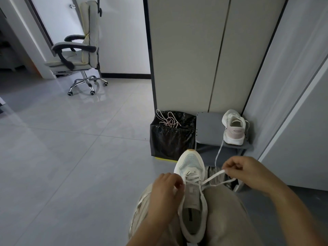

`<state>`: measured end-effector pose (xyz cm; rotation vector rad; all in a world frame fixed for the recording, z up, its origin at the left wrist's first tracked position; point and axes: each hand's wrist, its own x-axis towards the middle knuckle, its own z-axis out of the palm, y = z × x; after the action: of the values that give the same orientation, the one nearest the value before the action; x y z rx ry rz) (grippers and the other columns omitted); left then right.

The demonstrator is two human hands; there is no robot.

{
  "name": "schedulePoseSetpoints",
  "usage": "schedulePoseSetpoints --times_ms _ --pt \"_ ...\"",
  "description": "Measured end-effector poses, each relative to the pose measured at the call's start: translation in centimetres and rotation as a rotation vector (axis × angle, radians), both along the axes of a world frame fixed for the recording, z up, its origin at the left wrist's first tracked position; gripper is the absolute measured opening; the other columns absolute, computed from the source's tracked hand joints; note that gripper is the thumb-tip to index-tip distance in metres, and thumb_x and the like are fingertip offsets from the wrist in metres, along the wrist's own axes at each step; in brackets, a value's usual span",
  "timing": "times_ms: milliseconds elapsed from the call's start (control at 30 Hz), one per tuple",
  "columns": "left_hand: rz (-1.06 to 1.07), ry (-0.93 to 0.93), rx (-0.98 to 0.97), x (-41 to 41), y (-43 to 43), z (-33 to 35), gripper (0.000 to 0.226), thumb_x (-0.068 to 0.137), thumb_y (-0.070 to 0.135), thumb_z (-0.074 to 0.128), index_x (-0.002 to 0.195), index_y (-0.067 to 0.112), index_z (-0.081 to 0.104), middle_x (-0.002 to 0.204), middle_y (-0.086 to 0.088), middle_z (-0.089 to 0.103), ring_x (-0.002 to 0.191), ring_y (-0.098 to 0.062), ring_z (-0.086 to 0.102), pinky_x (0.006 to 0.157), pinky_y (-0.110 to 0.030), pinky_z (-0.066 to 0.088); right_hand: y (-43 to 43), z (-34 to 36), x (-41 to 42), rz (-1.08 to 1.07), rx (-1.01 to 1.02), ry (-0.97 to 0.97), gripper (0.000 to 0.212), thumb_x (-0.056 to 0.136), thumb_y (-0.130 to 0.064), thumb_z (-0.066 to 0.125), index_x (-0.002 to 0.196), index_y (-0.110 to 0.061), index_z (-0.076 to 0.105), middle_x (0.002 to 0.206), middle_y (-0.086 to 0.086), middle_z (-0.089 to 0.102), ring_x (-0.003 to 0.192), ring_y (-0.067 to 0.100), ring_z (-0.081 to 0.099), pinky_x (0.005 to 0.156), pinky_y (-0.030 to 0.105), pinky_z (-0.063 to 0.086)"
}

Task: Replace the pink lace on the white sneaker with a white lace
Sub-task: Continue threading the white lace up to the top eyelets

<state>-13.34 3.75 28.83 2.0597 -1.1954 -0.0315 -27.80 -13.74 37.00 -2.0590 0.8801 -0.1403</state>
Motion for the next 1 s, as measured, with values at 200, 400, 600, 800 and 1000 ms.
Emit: schedulePoseSetpoints --times_ms 200,400,600,800,1000 --pt "-0.087 0.142 0.016 -3.9 -2.5 0.1 0.044 0.068 0.051 0.063 0.103 0.027 0.056 0.092 0.021 0.047 0.085 0.002 0.047 0.072 -0.008 0.037 3.8 -0.6 3.5 -0.078 0.518 -0.43 0.01 0.086 0.001 0.056 0.086 -0.006 0.064 0.061 0.002 0.063 0.051 0.006 0.047 0.048 0.013 0.036" --pt "-0.057 0.489 -0.17 -2.0 -2.8 2.3 0.022 0.087 0.021 0.063 0.07 0.033 0.057 0.069 0.025 0.058 0.074 0.006 0.054 0.068 -0.005 0.037 2.0 -0.6 3.7 -0.324 0.779 -0.663 0.012 0.085 0.004 0.051 0.084 -0.004 0.061 0.063 0.008 0.065 0.046 0.006 0.047 0.04 0.013 0.035" --pt "-0.296 0.615 0.14 3.0 -0.1 5.1 0.016 0.084 0.011 0.066 0.076 0.023 0.061 0.054 0.013 0.058 0.054 -0.004 0.053 0.062 -0.015 0.044 -1.1 -2.1 1.7 -0.536 0.741 -0.64 0.017 0.091 0.003 0.046 0.082 -0.005 0.057 0.052 0.002 0.063 0.047 0.007 0.046 0.037 0.013 0.035" --pt "-0.121 0.542 0.098 5.7 1.0 5.2 0.018 0.085 0.007 0.062 0.073 0.019 0.062 0.053 0.006 0.058 0.052 -0.006 0.052 0.06 -0.022 0.044 -2.0 -5.1 0.6 -0.417 0.03 -0.101 0.009 0.09 -0.008 0.055 0.098 -0.007 0.06 0.097 0.011 0.066 0.071 0.015 0.053 0.065 0.024 0.042" --pt "-0.26 0.444 0.049 2.2 -3.2 6.2 0.011 0.088 0.008 0.06 0.081 0.016 0.057 0.057 0.007 0.055 0.045 0.002 0.048 0.051 -0.01 0.037 3.7 -3.1 4.2 0.16 0.075 -0.278 0.02 0.084 -0.032 0.062 0.103 -0.032 0.059 0.102 -0.014 0.064 0.094 -0.002 0.059 0.086 0.019 0.045"
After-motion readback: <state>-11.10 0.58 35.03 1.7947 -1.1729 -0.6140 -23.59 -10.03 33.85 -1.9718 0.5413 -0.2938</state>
